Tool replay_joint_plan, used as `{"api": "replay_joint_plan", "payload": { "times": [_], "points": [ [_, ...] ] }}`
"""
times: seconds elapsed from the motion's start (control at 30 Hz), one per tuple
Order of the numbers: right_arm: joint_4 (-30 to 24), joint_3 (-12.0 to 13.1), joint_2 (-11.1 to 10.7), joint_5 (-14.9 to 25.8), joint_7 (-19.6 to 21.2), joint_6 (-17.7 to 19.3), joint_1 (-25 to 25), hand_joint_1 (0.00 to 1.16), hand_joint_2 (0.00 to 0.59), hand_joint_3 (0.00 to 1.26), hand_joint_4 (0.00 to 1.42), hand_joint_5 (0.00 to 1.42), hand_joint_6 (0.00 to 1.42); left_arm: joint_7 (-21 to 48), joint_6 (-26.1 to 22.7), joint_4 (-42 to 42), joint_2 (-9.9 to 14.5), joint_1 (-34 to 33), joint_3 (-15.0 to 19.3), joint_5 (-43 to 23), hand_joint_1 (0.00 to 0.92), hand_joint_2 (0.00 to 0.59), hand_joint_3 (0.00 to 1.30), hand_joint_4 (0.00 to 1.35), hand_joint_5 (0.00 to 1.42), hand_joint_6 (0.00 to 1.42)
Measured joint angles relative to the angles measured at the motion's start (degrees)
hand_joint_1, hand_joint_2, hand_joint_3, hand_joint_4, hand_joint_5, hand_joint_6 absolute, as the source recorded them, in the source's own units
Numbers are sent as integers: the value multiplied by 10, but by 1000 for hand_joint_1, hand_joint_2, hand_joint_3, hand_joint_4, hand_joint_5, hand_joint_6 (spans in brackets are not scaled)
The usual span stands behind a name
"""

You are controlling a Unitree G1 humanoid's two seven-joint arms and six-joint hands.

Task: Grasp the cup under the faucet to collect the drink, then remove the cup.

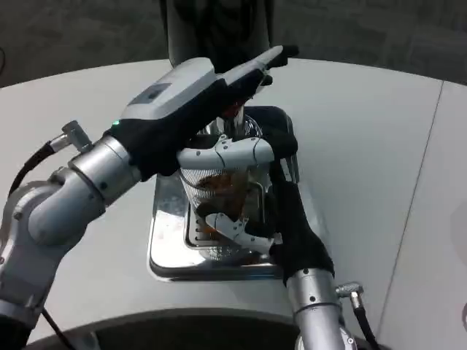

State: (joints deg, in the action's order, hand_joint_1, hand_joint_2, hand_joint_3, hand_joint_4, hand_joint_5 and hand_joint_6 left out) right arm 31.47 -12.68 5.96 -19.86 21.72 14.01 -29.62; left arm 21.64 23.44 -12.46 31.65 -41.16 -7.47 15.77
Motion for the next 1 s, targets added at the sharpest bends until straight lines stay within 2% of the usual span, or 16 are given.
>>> {"api": "replay_joint_plan", "payload": {
  "times": [0.67, 1.0],
  "points": [
    [21, -30, -1, -1, 18, 7, -16, 834, 174, 32, 45, 44, 65, 2, 0, -1, 3, -2, 0, 0, 0, 96, 49, 59, 149, 58],
    [74, -23, -5, 9, 20, 15, -62, 834, 174, 33, 52, 61, 89, 3, -1, -1, 5, -4, 0, -1, 0, 96, 49, 59, 149, 58]
  ]
}}
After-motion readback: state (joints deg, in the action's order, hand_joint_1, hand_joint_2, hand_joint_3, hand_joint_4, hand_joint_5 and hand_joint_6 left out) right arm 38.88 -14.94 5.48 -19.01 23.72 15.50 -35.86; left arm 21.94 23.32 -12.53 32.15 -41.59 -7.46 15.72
